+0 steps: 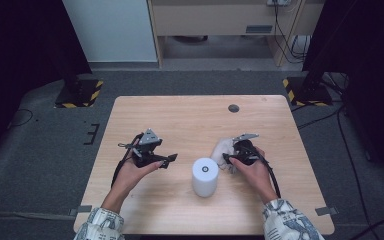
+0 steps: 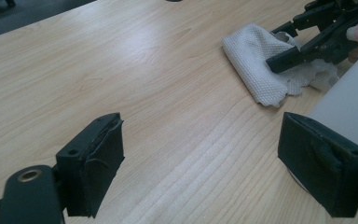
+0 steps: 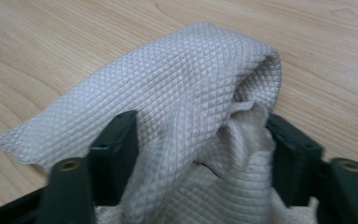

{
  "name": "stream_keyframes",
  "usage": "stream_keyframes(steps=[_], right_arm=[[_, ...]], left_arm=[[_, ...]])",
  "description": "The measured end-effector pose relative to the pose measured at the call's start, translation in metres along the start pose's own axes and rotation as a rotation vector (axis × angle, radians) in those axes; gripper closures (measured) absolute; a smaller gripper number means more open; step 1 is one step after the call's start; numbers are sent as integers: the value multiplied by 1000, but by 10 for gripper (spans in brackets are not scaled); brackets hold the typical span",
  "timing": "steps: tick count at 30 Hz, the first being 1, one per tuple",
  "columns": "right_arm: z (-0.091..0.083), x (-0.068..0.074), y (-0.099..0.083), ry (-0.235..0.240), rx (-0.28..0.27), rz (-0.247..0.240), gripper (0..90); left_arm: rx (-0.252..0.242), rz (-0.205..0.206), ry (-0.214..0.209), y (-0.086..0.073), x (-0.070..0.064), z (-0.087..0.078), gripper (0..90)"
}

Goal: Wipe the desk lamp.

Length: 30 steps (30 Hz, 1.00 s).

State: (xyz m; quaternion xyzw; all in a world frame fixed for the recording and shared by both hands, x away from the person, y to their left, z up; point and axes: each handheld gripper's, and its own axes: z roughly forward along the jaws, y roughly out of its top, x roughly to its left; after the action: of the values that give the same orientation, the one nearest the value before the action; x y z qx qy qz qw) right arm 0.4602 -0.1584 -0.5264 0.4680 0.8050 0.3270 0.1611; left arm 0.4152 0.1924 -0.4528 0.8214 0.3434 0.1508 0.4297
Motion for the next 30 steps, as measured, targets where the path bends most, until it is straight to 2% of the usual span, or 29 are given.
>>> stream_keyframes(steps=[3, 6, 11, 13, 17, 19, 30], right_arm=[[-3, -1, -4, 15, -24, -7, 494], [-5, -2, -5, 38, -23, -7, 607], [-5, -4, -5, 82, -31, -7, 752], [-5, -4, -6, 87, -36, -15, 777], [-5, -4, -6, 96, -47, -30, 804], [-9, -4, -5, 111, -65, -23, 808], [-56, -3, 5, 181, -200, -47, 810]], left_arm=[[-1, -1, 7, -3, -1, -3, 142], [-4, -2, 6, -6, -2, -5, 142], [5, 12, -4, -12, -10, -6, 139], [10, 20, -8, -14, -13, -6, 138], [-13, 14, -12, -15, -20, -9, 138], [-17, 16, -22, -17, -25, -11, 138], [-6, 52, -60, -27, -50, -8, 123]])
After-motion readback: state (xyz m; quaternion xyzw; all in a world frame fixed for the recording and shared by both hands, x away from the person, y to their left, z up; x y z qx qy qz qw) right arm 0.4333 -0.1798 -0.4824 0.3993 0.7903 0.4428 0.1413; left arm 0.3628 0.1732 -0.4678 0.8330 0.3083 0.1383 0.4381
